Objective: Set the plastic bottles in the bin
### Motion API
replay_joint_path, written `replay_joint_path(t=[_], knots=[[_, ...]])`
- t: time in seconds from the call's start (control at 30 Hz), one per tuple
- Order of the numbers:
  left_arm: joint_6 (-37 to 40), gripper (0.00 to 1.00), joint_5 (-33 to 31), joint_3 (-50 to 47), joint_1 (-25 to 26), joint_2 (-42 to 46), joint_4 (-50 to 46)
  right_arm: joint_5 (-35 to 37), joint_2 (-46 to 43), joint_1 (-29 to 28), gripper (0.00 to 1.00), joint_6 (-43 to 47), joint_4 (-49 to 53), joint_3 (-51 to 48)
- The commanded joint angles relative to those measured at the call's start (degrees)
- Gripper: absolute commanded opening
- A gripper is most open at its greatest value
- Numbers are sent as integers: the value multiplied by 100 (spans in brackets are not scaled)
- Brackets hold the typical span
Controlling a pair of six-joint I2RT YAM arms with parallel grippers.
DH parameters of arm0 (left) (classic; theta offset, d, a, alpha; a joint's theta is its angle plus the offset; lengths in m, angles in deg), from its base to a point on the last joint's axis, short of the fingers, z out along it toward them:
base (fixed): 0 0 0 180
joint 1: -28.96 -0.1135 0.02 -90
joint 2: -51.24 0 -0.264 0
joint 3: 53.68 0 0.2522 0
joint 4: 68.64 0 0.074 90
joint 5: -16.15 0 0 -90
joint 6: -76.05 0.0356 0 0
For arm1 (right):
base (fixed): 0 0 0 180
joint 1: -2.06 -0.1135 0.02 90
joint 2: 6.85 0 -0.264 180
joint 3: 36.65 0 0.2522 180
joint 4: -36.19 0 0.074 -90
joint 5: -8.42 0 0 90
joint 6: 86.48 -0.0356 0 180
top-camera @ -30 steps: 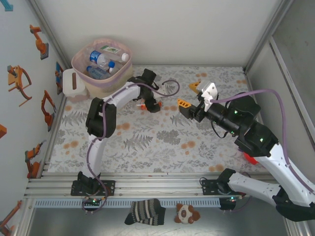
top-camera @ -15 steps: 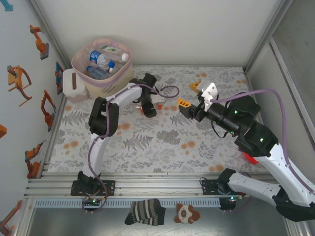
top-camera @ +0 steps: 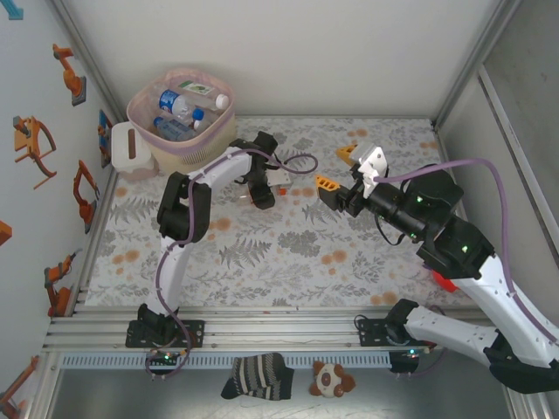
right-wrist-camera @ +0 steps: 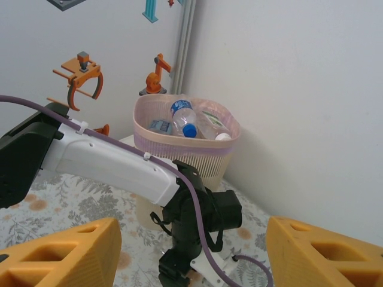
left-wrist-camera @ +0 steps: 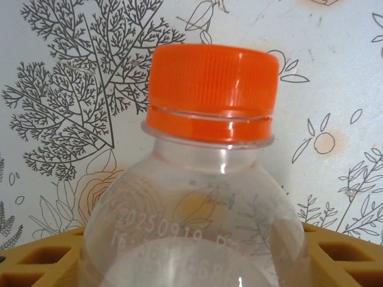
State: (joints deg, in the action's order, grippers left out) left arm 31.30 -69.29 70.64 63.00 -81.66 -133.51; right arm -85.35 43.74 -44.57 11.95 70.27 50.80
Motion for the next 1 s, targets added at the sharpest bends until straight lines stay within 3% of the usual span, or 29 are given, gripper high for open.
replay_joint_path(t=[0.0, 0.53, 0.97], knots=[[-43, 65, 252, 124, 40, 407, -203, -1, -73, -4, 64, -52, -98, 14], [-597, 62, 1206, 116, 41, 1823, 101, -102, 11, -7, 65, 34, -181, 47], [-1899, 61, 2054, -448, -273, 3313, 1299, -150, -60, -7, 65, 64, -160, 67]])
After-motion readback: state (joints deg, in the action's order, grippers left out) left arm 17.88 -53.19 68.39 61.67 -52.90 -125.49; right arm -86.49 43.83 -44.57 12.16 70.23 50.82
